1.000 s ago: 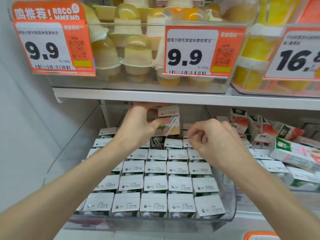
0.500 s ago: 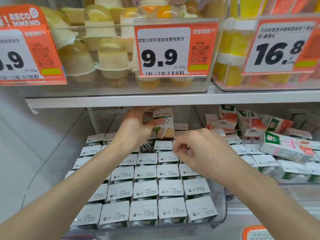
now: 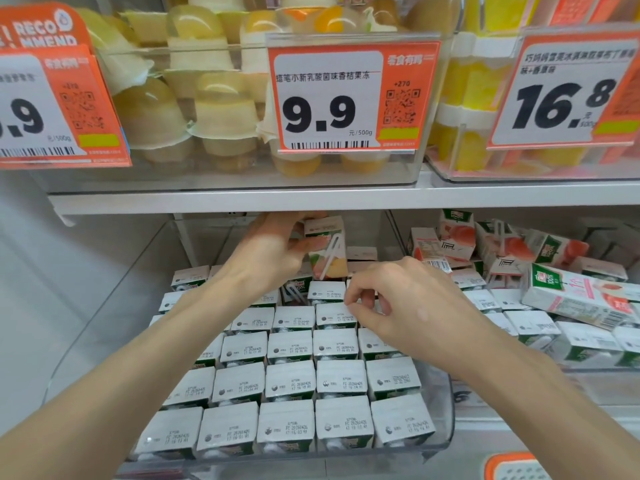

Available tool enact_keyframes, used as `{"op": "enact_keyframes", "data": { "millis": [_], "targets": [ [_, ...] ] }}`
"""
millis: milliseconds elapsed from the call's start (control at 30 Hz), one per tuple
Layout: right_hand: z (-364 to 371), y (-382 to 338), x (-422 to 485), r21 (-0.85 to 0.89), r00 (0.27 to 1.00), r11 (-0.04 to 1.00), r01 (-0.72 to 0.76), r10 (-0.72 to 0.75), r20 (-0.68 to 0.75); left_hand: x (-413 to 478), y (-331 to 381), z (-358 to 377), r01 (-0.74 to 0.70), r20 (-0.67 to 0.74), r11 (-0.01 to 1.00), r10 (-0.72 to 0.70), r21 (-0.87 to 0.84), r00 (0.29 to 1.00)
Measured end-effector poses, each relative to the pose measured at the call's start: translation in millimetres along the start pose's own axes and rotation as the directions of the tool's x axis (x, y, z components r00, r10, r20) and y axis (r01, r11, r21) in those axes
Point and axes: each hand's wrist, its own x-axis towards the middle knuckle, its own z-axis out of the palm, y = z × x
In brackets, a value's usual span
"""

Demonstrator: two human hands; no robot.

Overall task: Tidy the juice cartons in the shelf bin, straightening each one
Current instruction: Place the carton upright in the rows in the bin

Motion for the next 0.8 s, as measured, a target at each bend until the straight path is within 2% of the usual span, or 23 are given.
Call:
{"op": "enact_keyframes", "data": {
  "millis": [267,333,500,800],
  "targets": [
    [-0.2,-0.2,-0.4,0.004,1.000,1.000,0.008,-0.008,-0.005,-0.7,11.2,2.8,-0.069,0.109,0.989,0.055,0.131,0.992],
    [0.5,0.2,-0.3,0.007,1.000,1.000,0.006,-0.006,-0.006,2.4,8.1,6.0,-0.035,0.072,0.997,0.030,0.074,0.997],
    [2.9,0.3,-0.1,0.015,1.000,1.000,0.011,-0.011,-0.013,3.8,3.1,9.7,0.048,-0.004,0.981,-0.050,-0.190,0.999],
    [1.4,-1.6,-0.1,0.025,0.999,1.000,0.018,-0.018,-0.028,3.1,2.6,9.4,0.029,0.003,0.976,-0.029,-0.216,1.000]
  ]
}}
